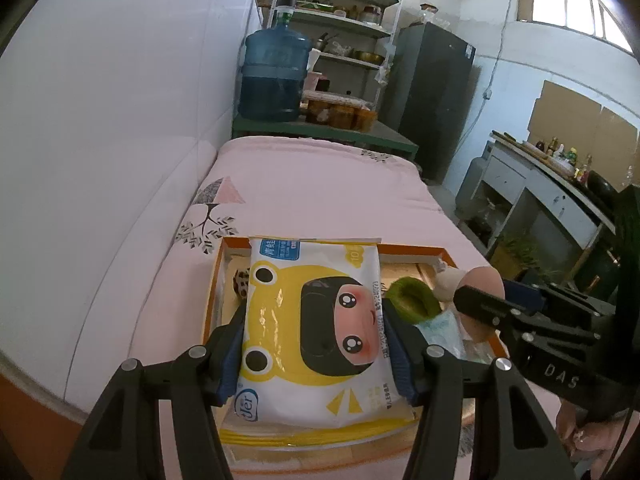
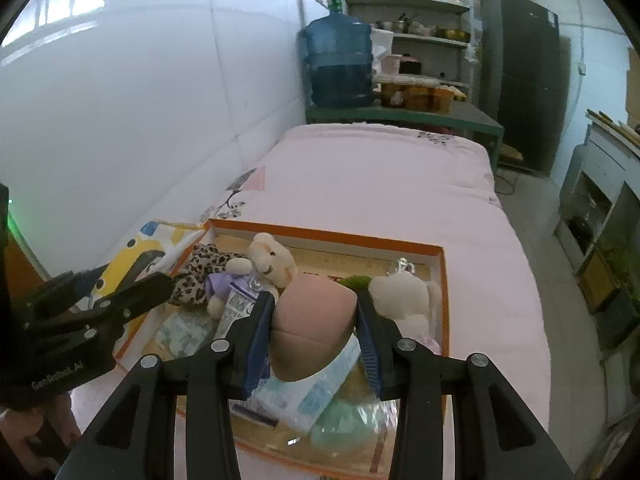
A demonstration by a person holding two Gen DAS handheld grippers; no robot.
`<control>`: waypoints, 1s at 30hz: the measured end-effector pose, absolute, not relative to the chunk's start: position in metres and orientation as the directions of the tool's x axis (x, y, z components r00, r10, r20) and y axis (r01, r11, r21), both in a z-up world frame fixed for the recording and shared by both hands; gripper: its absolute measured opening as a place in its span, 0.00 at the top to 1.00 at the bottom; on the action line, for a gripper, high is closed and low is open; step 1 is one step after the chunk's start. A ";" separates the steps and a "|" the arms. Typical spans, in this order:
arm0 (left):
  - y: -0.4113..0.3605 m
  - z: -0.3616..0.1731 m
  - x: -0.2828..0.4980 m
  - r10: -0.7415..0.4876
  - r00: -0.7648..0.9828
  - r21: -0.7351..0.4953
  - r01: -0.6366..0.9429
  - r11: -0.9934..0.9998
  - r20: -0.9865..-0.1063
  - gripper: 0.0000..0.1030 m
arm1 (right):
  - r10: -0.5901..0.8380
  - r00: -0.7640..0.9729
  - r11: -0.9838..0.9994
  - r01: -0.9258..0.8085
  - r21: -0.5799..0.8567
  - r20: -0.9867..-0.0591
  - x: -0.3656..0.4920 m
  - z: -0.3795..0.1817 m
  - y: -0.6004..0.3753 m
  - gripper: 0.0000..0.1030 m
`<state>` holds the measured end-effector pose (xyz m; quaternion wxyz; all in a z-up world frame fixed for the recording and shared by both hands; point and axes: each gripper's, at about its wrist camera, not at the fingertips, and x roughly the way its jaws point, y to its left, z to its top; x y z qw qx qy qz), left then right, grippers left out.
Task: Organize soft objects
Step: 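Carry the yellow wipes pack and peach ball over the box lid, then open the left gripper to drop the yellow pack while the right releases the ball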
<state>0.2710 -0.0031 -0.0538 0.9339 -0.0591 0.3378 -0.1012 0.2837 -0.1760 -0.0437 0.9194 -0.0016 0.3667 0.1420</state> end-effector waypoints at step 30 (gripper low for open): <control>-0.017 -0.091 0.333 -0.162 0.690 -0.104 0.126 0.987 -0.705 0.42 | 0.291 0.607 0.951 -0.267 0.155 -0.740 0.342 -0.093 -0.164 0.59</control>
